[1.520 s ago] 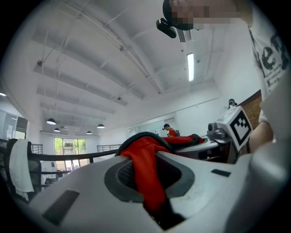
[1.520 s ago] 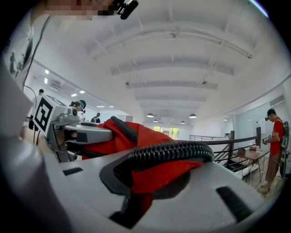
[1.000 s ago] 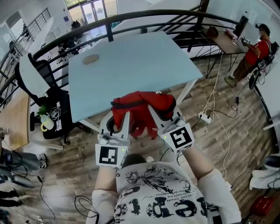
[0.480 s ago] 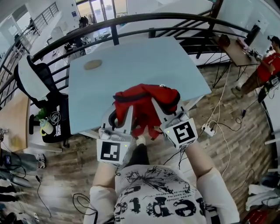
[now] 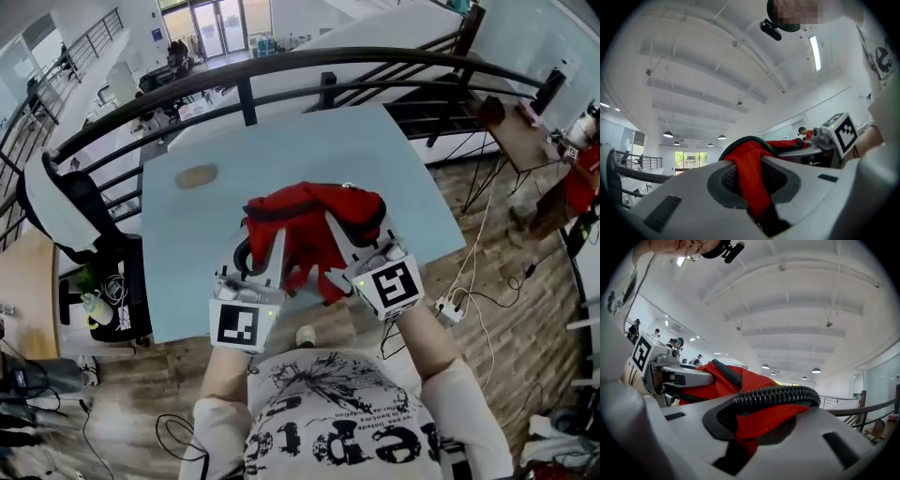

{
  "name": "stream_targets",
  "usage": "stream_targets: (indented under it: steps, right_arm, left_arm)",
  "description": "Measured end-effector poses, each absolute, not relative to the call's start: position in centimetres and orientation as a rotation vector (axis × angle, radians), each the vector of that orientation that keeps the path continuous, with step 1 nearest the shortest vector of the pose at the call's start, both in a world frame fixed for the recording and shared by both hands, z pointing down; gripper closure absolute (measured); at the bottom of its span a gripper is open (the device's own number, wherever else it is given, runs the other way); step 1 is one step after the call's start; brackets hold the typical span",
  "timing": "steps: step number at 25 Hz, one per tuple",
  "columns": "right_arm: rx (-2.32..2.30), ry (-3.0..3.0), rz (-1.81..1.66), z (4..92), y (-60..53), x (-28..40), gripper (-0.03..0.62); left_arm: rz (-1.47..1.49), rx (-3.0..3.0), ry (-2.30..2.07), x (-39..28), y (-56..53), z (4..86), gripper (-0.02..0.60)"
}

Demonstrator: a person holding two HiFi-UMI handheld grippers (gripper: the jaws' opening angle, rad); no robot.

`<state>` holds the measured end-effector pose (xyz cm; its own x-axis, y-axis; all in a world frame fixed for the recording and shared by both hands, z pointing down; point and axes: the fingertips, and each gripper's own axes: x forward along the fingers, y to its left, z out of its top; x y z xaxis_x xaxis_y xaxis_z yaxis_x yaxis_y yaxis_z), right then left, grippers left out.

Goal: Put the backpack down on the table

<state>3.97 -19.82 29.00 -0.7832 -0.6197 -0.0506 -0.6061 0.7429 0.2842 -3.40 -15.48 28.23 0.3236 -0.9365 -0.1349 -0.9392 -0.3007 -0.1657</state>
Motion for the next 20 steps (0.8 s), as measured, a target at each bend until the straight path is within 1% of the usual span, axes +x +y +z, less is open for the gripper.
stream_targets:
  steps: [7, 12, 20]
  right_arm:
    - [0.998, -2.921, -0.423, 28.4, -30.4, 1.3, 0.540]
    - [0.931, -2.954, -0.416, 27.5, -38.1, 0.5, 0.540]
    - [0.778, -2.992, -0.398, 29.0, -50.2, -2.7, 0.540]
  left_arm:
    - [0.008, -2.380, 1.731, -6.1, -25.8, 27.8, 0.526]
    - [-0.033, -2.333, 1.769, -6.6, -33.2, 26.9, 0.526]
    - [-0.051, -2.239, 1.907, -9.3, -44.4, 28.3, 0.526]
